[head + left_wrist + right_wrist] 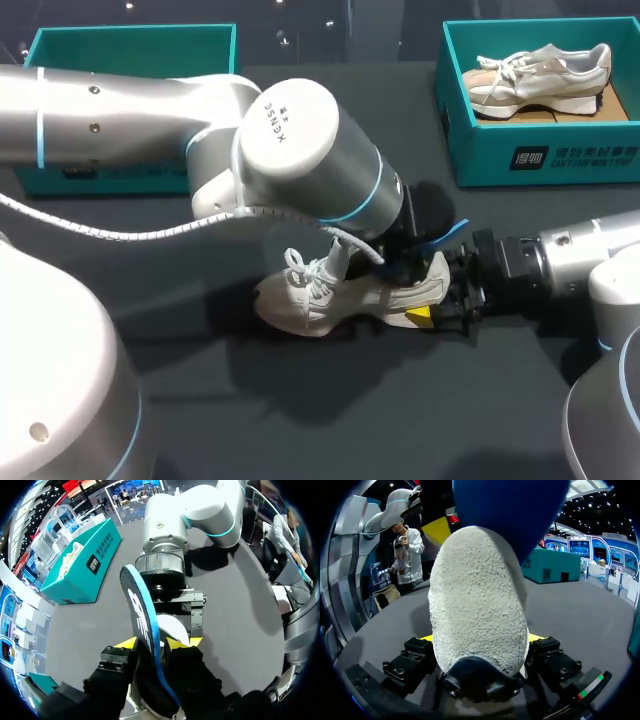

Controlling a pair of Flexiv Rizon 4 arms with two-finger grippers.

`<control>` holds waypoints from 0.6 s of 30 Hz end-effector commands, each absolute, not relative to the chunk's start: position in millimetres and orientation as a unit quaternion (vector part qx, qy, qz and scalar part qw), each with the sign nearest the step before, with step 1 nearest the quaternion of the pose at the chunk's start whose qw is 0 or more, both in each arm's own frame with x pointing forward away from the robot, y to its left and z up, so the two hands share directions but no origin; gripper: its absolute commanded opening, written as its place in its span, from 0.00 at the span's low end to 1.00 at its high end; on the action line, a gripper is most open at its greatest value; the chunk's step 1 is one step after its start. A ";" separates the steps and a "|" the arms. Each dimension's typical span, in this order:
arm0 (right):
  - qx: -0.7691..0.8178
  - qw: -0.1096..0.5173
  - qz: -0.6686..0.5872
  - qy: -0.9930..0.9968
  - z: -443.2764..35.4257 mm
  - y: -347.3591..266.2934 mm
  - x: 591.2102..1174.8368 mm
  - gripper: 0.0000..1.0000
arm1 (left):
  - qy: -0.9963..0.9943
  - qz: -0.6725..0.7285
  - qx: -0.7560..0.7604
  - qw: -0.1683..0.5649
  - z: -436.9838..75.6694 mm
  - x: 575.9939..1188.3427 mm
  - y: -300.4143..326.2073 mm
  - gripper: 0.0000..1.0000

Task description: Take the shoe out of the shoebox, open the shoe tongue, remove and reinsert the insole, then place the shoe into the shoebox

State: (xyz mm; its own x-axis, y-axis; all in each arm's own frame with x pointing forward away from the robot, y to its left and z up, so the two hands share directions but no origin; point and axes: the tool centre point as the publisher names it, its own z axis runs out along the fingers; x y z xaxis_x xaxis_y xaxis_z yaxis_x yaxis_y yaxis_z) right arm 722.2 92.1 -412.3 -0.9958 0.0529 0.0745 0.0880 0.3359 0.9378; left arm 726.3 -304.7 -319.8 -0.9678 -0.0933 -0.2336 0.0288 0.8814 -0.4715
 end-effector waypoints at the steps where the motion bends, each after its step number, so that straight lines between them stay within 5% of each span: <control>1: -0.044 0.015 -0.573 -0.818 -411.9 93.6 720.9 0.00 | 0.957 -0.259 -0.010 0.131 -323.5 723.0 -294.3 0.31; 11: -0.044 0.015 -0.573 -0.818 -411.9 93.6 720.9 0.00 | 0.951 -0.271 -0.013 0.146 -334.1 726.6 -293.8 0.39; 18: -0.044 0.015 -0.573 -0.818 -411.9 93.6 720.9 0.00 | 0.949 -0.278 -0.014 0.150 -338.1 730.7 -296.4 0.24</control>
State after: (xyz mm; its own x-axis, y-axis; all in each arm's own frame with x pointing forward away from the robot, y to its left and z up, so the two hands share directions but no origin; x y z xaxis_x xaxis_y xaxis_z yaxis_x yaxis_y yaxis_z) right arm 722.2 92.1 -412.3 -0.9958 0.0529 0.0745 0.0880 0.3359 0.9378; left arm 729.0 -294.2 -333.6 -0.9545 -0.1102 -0.2770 0.0552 0.8477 -0.5276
